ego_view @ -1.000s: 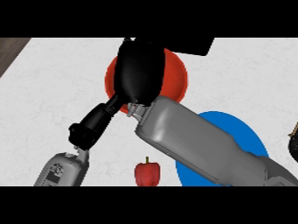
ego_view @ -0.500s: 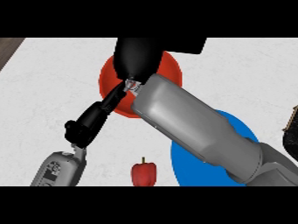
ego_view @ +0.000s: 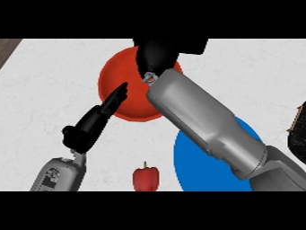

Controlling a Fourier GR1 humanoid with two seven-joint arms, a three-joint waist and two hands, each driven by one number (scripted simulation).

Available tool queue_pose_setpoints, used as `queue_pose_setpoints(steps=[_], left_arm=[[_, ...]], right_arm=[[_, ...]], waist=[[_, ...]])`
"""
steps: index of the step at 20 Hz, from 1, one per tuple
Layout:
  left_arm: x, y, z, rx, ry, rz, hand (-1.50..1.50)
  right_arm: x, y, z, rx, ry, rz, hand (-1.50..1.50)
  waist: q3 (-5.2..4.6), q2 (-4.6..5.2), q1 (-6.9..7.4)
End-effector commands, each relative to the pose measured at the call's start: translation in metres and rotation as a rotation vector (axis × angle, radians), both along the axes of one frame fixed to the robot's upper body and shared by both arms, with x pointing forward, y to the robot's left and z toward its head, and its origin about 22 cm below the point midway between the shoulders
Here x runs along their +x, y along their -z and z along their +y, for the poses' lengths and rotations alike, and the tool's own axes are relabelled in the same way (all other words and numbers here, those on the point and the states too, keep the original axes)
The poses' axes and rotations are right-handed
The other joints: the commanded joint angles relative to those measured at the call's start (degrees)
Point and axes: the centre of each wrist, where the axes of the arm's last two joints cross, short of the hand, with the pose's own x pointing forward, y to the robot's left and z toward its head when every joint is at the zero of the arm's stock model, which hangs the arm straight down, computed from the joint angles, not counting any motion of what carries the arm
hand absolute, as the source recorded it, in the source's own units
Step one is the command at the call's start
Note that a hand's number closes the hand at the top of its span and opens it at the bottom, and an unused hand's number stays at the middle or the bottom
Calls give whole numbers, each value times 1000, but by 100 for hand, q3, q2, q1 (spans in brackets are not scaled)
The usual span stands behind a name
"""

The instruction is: Pick the tomato from the plate and place it in the bowl

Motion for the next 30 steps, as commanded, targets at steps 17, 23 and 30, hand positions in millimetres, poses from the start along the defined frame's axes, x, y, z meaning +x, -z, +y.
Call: queue_pose_setpoints(steps=[17,23,30], left_arm=[[-12,0,15,13,-44,25,0],[-14,9,11,-2,-103,29,0],[-20,17,32,1,-157,58,0]], right_arm=[[24,9,-17,575,82,-190,-150],[15,26,-30,757,131,-264,-150],[1,68,-81,778,191,-375,-150]], waist=[[13,-77,-247],[16,-162,-612],[16,-239,-971]])
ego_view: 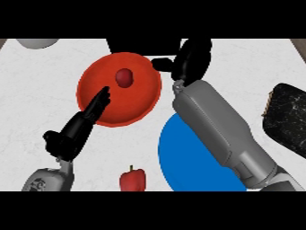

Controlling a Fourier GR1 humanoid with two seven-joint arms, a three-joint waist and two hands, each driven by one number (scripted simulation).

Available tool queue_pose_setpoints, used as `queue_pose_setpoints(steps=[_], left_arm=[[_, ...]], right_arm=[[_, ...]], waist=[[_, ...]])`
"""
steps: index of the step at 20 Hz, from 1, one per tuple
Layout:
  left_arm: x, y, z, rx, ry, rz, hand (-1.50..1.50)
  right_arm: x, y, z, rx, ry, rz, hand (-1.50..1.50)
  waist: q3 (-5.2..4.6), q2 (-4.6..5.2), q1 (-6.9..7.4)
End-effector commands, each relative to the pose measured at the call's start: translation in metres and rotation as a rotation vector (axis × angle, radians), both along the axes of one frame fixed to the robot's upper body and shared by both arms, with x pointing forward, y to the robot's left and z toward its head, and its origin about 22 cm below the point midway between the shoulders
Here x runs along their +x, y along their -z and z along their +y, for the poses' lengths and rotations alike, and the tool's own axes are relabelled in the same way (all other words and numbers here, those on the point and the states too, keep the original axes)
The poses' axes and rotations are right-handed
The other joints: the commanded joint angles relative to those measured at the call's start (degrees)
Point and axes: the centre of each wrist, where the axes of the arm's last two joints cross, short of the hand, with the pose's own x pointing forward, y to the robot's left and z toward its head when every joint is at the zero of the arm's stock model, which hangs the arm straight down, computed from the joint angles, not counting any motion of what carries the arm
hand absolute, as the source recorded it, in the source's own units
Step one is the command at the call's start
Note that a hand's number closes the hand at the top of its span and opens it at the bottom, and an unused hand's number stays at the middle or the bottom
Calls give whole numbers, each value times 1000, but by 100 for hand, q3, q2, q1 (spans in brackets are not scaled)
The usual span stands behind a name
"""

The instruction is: Pick the tomato from the plate and place it in the bowl

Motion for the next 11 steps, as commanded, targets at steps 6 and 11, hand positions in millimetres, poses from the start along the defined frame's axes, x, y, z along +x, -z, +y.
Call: queue_pose_setpoints(steps=[6,11], left_arm=[[-18,11,24,12,-55,15,0],[-6,-1,13,3,-33,-12,0]], right_arm=[[-64,34,-59,168,95,-64,-150],[-128,36,-98,215,62,-97,-150]], waist=[[-3,-60,-238],[-2,8,-168]])
